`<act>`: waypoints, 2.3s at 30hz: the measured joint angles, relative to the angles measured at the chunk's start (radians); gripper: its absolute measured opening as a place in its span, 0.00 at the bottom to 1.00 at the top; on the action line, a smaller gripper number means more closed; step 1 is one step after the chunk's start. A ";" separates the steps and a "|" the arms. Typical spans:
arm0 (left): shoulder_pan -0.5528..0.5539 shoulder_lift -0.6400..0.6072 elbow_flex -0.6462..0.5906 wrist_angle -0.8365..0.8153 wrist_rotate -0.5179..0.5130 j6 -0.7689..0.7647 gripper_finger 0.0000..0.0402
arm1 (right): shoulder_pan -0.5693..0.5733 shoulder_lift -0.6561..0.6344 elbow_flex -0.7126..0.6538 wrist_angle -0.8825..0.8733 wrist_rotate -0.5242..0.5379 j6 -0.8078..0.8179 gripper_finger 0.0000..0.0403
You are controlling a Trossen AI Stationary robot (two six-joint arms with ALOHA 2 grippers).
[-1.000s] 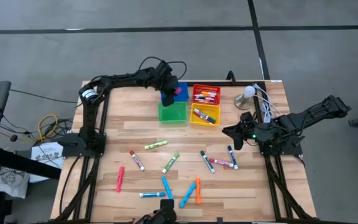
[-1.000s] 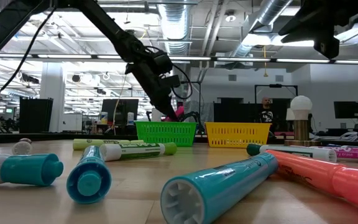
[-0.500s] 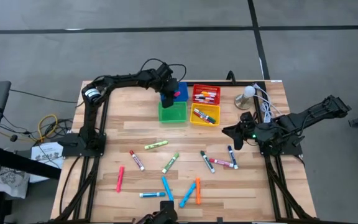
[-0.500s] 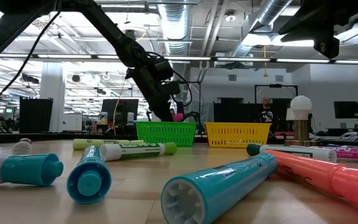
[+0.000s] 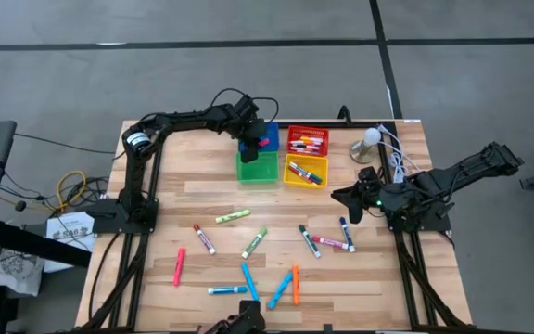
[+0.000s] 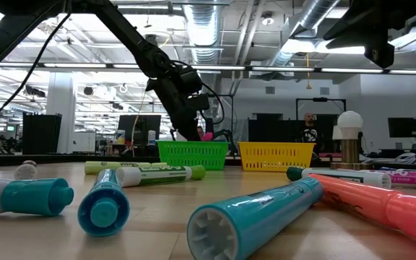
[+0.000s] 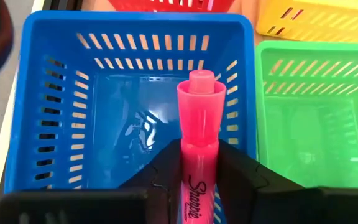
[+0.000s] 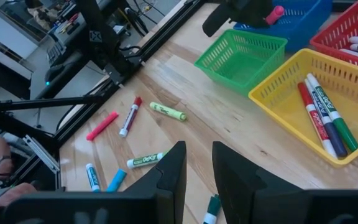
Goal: Pick & Place Markers
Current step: Put the right pink highlighter into the blue bin, then put the light green highlighter into the blue bin
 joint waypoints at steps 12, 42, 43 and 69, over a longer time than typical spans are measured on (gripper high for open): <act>0.000 0.000 0.000 0.030 -0.012 0.000 0.31 | 0.000 0.000 0.000 0.000 -0.001 0.000 0.17; -0.461 -0.509 -0.027 -0.223 -0.126 -0.589 0.42 | 0.000 0.001 0.000 -0.026 -0.023 -0.008 0.17; -0.490 -0.516 -0.043 -0.225 -0.149 -0.609 0.41 | 0.000 0.001 0.000 -0.027 -0.023 -0.008 0.17; -0.778 -0.571 -0.481 -0.177 -0.307 -0.997 0.40 | 0.000 0.002 0.000 -0.053 -0.022 -0.008 0.17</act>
